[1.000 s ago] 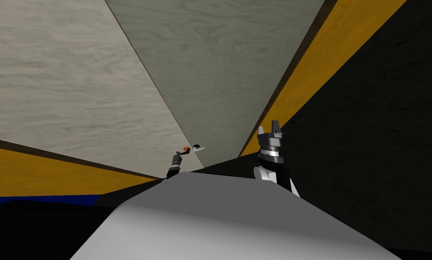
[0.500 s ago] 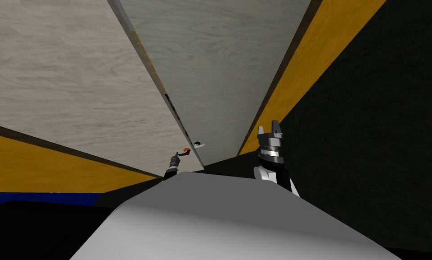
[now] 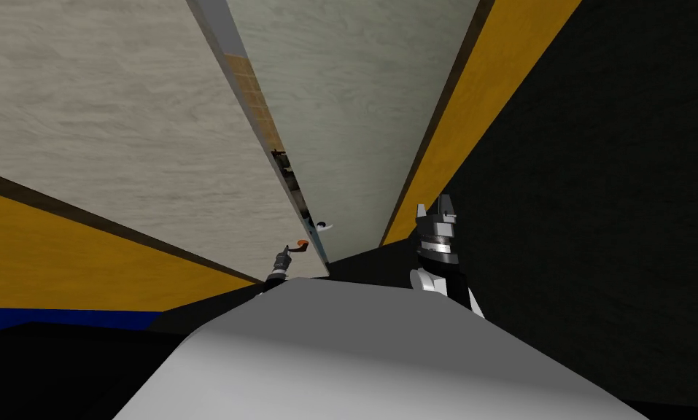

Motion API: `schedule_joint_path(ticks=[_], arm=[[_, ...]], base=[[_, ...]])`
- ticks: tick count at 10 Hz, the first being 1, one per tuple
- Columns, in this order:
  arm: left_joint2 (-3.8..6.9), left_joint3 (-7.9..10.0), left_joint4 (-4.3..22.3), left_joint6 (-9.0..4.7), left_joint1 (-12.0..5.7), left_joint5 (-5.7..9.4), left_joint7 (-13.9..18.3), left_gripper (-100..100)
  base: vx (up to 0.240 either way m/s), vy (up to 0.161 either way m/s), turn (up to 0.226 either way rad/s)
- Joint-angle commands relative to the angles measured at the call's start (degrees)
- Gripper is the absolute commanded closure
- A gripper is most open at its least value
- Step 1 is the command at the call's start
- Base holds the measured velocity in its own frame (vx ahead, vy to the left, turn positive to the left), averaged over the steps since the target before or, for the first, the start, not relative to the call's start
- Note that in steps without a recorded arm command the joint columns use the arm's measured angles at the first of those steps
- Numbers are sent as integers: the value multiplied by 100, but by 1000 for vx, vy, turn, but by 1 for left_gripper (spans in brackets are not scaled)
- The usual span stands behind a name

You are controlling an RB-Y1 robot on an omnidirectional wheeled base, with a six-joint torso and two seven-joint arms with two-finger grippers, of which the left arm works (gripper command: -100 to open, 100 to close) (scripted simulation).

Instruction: Pull the door open

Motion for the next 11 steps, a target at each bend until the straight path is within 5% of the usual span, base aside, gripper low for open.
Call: schedule_joint_path(ticks=[1,6,7,11], arm=[[-60,-105,-159,33,28,-49,27,100],[-100,-384,-235,-64,-23,-174,174,100],[-40,-276,-297,39,43,-126,147,100],[82,-456,-281,-306,266,-218,353,100]], base=[[-93,33,-39],[-59,24,-69],[-23,27,-8],[-159,27,-124]])
